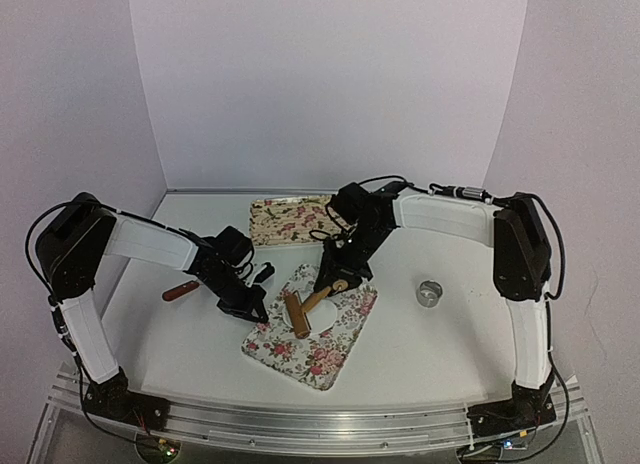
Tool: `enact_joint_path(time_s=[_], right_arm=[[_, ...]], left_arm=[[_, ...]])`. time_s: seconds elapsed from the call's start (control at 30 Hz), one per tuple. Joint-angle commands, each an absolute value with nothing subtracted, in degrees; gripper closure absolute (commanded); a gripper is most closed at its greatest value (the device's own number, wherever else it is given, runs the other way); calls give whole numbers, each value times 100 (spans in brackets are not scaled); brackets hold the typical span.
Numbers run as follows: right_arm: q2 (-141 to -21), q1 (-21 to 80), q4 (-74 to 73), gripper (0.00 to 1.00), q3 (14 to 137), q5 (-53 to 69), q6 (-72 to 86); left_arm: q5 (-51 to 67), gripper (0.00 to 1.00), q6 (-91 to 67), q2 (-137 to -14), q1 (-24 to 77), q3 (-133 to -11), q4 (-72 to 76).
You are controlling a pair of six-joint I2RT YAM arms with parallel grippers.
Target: Roll out the dumpling wrappers from the dough
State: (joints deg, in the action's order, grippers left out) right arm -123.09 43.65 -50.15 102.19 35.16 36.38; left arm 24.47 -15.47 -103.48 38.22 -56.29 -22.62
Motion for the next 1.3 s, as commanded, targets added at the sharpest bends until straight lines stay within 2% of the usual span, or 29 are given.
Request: enact_joint_path(time_s=[0.0, 0.2, 0.53, 0.77, 0.97, 1.07, 1.27], right_arm=[[-12419, 3747, -6755, 100, 9233, 1025, 3619], [-12214, 3529, -6765, 100, 8782, 934, 3274], [-12885, 4030, -6653, 100, 9777, 1499, 3163], [-12490, 4025, -6890, 100, 9829, 942, 3407], [-11640, 3868, -7109, 100, 10160, 821, 3517], [-11241, 3783, -7128, 100, 10556, 1073, 3383], [-10763, 3510, -7215, 100, 11192, 1274, 3461]], left_arm=[[2094, 100, -1683, -10348, 3773, -5683, -2369], [2071, 100, -1787, -10358, 3775, -5691, -2294], [2207, 100, -1661, -10413, 3797, -5851, -2354], [2020, 100, -1806, -10408, 3802, -5880, -2433], [1725, 99, -2186, -10194, 3798, -5802, -2511], [1642, 92, -2332, -9915, 3796, -5778, -2495], [1579, 69, -2464, -9484, 3797, -6014, -2713]])
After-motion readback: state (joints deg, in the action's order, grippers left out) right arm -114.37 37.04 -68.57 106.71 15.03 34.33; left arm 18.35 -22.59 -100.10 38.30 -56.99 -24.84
